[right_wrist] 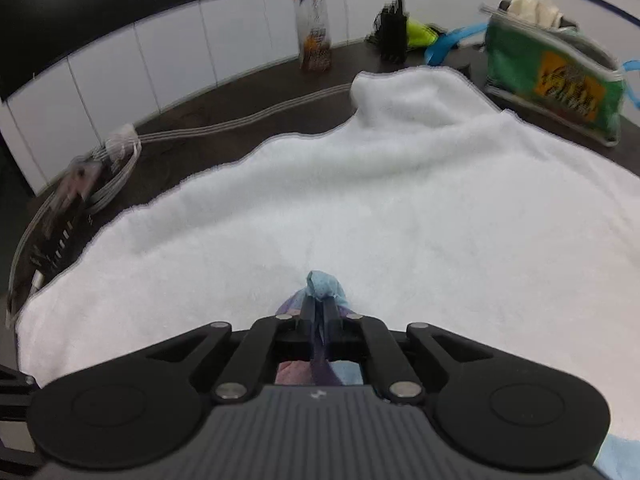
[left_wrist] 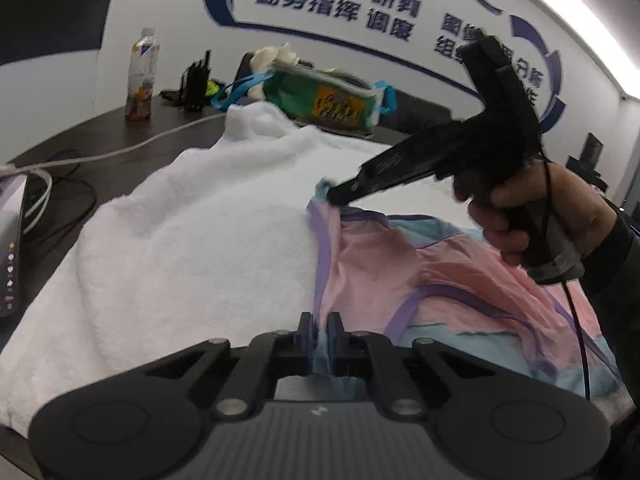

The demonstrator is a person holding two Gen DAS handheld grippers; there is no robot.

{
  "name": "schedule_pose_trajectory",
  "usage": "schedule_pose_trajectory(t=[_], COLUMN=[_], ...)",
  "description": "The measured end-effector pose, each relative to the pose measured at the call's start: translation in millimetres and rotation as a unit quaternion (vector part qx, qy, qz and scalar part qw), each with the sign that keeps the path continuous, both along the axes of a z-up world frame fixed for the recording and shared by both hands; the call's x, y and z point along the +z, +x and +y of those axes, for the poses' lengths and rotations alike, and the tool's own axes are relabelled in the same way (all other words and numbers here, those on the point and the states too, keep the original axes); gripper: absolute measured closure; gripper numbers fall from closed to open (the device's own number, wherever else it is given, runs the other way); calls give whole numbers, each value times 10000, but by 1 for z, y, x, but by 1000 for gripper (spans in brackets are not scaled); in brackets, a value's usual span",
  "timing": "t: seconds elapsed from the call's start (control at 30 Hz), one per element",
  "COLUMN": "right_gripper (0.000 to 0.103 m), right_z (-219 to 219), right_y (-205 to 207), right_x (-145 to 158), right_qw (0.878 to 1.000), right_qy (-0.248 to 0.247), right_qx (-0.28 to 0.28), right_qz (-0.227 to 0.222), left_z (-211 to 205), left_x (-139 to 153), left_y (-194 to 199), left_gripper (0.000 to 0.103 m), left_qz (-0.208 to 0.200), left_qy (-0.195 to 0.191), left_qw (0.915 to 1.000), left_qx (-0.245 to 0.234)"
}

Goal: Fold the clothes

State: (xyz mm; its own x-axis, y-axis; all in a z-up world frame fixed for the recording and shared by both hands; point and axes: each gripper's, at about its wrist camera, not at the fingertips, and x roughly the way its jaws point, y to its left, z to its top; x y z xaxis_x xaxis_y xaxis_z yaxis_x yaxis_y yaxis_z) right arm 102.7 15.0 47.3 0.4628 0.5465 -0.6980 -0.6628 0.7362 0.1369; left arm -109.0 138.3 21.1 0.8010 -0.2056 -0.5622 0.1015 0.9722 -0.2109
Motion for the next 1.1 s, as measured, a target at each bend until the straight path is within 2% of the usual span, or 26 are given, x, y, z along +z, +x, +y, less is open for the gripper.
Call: schedule_pose_trajectory(t=[0.03, 0.1, 0.17, 0.2, 0.27, 0.3, 0.33, 0.4, 0.5, 0.53, 0.57, 0.6, 0.63, 0.67, 0.7, 0.77, 0.83, 0.9, 0.97, 1.0, 1.07, 1.1], right_gripper=[100, 93, 68, 65, 64, 64, 64, 65, 73, 74, 76, 81, 98, 99, 99, 99, 99, 97, 90, 86, 63, 62], right_z=[5, -20, -43, -54, -71, -77, -81, -85, -70, -64, -59, -53, -50, -51, -52, -65, -75, -81, -84, -87, -92, -95], right_y=[-1, -4, -8, -10, -14, -15, -14, -11, -6, -5, -4, -2, 0, -4, -7, -16, -23, -29, -38, -47, -70, -82], right_x=[-3, 10, 14, 15, 14, 12, 9, 2, -10, -14, -18, -22, -25, -24, -22, -10, -3, -2, -2, -2, -6, -9], right_qw=[10000, 9998, 9998, 9997, 9998, 9998, 9996, 9987, 9976, 9973, 9969, 9965, 9960, 9957, 9953, 9953, 9959, 9972, 9975, 9969, 9949, 9934], right_qy=[-64, 156, 209, 231, 127, 79, 64, 145, 95, 49, -10, -69, -130, -183, -226, 31, 138, 109, -75, -165, -298, -348], right_qx=[25, -67, 33, 82, 138, 178, 245, 396, 588, 647, 694, 739, 764, 813, 862, 931, 883, 731, 702, 765, 932, 1032], right_qz=[2, -78, 18, 62, 11, 45, 111, 293, 353, 346, 368, 392, 446, 412, 377, 252, 159, 94, 20, -62, -259, -371], left_z=[-2, -5, -1, -2, -4, -14, -27, -61, -91, -93, -95, -96, -97, -97, -95, -90, -90, -95, -101, -100, -98, -96], left_x=[-1, 1, 10, 17, 32, 37, 39, 30, 14, 12, 10, 8, 6, 3, 1, 0, 2, 1, -3, -2, 1, 2], left_y=[-2, -4, -12, -17, -28, -30, -29, -15, 6, 8, 10, 10, 10, 10, 9, 7, 1, 0, -1, -1, -2, -3], left_gripper=[96, 93, 82, 81, 77, 74, 69, 68, 77, 79, 80, 80, 80, 80, 80, 81, 82, 82, 83, 83, 81, 81], left_qz=[-5, -36, -206, -352, -647, -687, -655, -296, -73, -175, -281, -310, -335, -360, -277, -110, -153, -289, -353, -343, -320, -309], left_qy=[55, 180, 127, 17, -209, -336, -402, -253, 422, 724, 1027, 1353, 1678, 2002, 2017, 1908, 1834, 2120, 2364, 2276, 2088, 1994], left_qw=[10000, 9998, 9994, 9993, 9977, 9964, 9945, 9926, 9970, 9968, 9943, 9901, 9848, 9782, 9787, 9816, 9828, 9765, 9708, 9728, 9768, 9786], left_qx=[-42, 80, 249, 156, -41, -365, -707, -1147, -639, -276, 92, 204, 309, 414, 272, -32, -177, -265, -200, -248, -349, -400])
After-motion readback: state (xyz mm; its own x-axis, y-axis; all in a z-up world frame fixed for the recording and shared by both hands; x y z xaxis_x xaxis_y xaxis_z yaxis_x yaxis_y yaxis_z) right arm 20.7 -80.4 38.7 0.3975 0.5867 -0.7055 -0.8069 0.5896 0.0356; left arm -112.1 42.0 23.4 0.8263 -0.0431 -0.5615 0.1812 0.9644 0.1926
